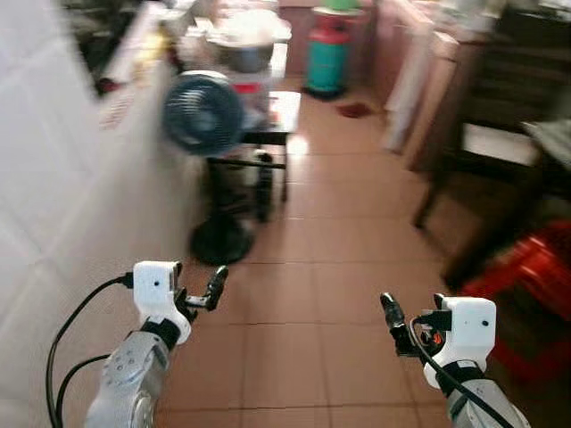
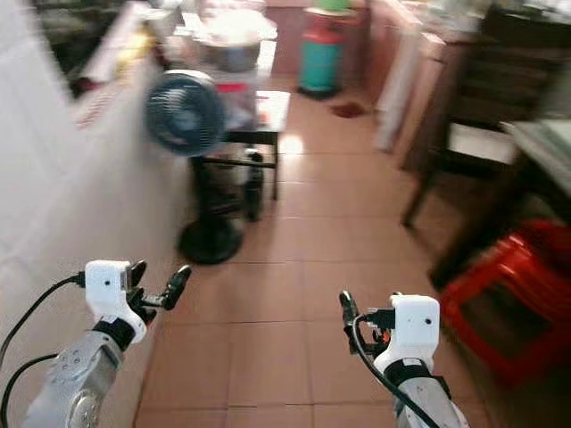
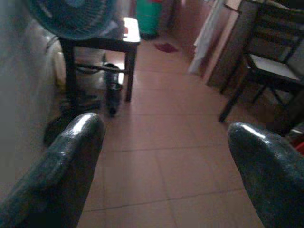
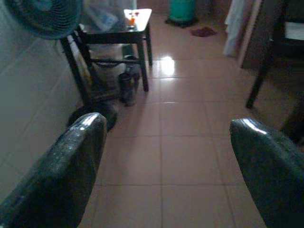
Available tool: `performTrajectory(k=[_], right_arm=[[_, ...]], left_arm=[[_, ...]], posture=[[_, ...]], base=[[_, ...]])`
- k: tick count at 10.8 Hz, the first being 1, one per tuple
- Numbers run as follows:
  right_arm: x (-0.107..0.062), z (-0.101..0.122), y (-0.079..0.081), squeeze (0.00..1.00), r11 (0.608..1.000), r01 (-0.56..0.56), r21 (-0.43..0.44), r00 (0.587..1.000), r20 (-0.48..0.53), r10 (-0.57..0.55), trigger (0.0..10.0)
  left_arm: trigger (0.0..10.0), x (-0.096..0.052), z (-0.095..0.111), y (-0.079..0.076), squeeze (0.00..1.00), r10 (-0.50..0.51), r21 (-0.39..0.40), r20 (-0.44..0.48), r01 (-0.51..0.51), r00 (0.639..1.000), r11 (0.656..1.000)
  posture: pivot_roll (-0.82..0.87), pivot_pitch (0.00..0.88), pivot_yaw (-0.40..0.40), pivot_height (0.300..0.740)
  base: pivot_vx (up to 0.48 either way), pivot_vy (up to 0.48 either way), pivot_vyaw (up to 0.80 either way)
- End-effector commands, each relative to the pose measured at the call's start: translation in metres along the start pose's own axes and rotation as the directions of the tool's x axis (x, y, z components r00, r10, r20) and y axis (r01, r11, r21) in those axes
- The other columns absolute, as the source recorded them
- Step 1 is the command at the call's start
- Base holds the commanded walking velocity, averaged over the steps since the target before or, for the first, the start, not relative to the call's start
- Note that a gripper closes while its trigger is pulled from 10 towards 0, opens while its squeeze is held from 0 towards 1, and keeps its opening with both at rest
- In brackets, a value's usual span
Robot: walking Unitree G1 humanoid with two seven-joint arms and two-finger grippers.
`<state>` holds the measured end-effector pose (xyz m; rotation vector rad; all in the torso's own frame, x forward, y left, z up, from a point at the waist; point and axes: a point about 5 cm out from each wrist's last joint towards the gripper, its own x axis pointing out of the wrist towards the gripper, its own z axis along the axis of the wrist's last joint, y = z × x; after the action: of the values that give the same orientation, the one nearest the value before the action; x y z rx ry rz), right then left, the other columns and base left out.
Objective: Setting the table
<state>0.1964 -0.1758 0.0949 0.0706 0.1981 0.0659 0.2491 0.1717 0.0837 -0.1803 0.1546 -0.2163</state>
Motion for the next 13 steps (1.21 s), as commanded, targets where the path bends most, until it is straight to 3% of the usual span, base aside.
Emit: performTrajectory(k=[1, 3, 13], right_arm=[[0.0004, 0.0028, -0.0006, 0.00, 1.000, -0.002, -0.001, 1.000, 0.004, 0.002, 10.0], [0.0017, 0.0036, -0.0005, 0.00, 1.000, -0.003, -0.005, 1.000, 0.003, 0.003, 10.0], [0.0035, 0.0054, -0.0006, 0.00, 1.000, 0.007, 0.012, 1.000, 0.000, -0.007, 10.0]], left_arm=[[10.0, -0.0004, -0.0009, 0.0029, 0.00, 0.015, -0.019, -0.010, -0.015, 1.000, 1.000], [10.0, 0.0011, 0.0021, 0.0031, 0.00, 0.022, 0.023, -0.003, -0.022, 1.000, 1.000], [10.0, 0.0034, -0.0002, -0.0020, 0.00, -0.034, -0.017, -0.032, 0.033, 0.999, 0.999]], posture=[[0.01, 0.003, 0.004, 0.740], [0.01, 0.002, 0.002, 0.740], [0.00, 0.008, 0.008, 0.740]], base=[[0.000, 0.000, -0.80], [0.000, 0.000, -0.80], [0.000, 0.000, -0.80]])
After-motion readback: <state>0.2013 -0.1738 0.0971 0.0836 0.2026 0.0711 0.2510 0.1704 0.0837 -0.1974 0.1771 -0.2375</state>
